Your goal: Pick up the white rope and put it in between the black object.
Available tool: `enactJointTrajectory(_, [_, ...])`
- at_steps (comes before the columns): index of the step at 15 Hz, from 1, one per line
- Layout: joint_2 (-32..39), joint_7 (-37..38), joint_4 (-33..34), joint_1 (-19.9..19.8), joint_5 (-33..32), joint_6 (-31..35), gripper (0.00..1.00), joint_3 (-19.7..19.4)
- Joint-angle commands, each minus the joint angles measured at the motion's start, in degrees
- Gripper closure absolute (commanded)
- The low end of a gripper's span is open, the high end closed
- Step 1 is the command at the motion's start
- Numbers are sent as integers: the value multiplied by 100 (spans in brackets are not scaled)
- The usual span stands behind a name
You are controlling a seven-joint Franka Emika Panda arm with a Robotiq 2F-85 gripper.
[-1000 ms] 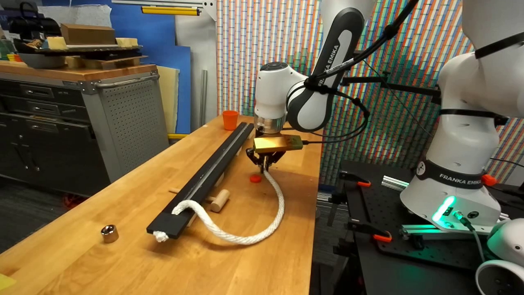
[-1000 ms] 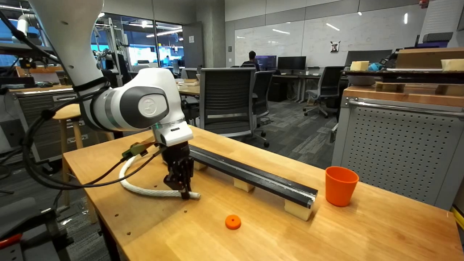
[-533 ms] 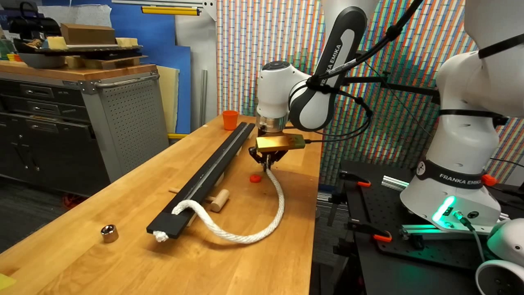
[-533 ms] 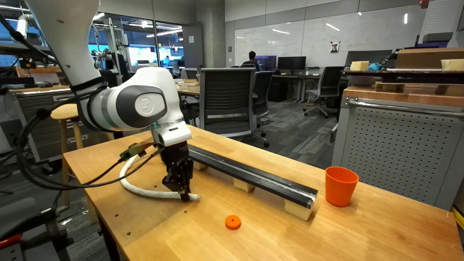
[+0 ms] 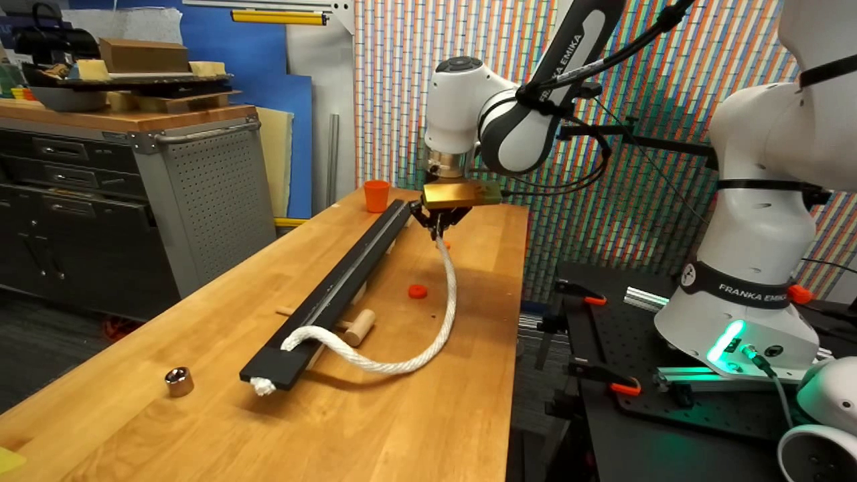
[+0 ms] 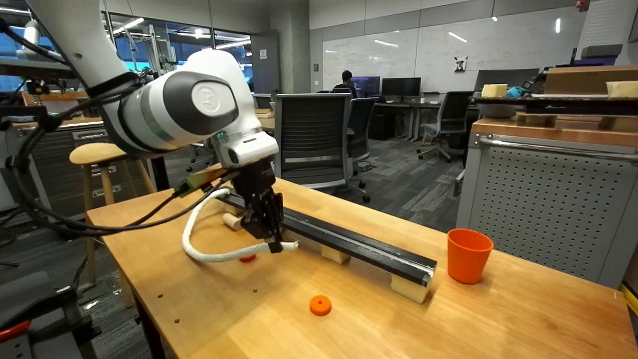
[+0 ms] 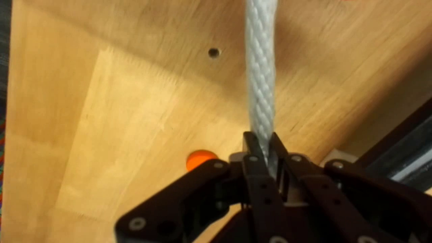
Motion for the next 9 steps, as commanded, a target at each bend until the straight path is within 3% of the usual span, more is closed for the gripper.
enactJointTrajectory(1, [-674, 191, 143, -390, -542, -639, 97, 174])
enactJointTrajectory(9, [-781, -56, 986, -1586, -145, -1500, 97, 1091])
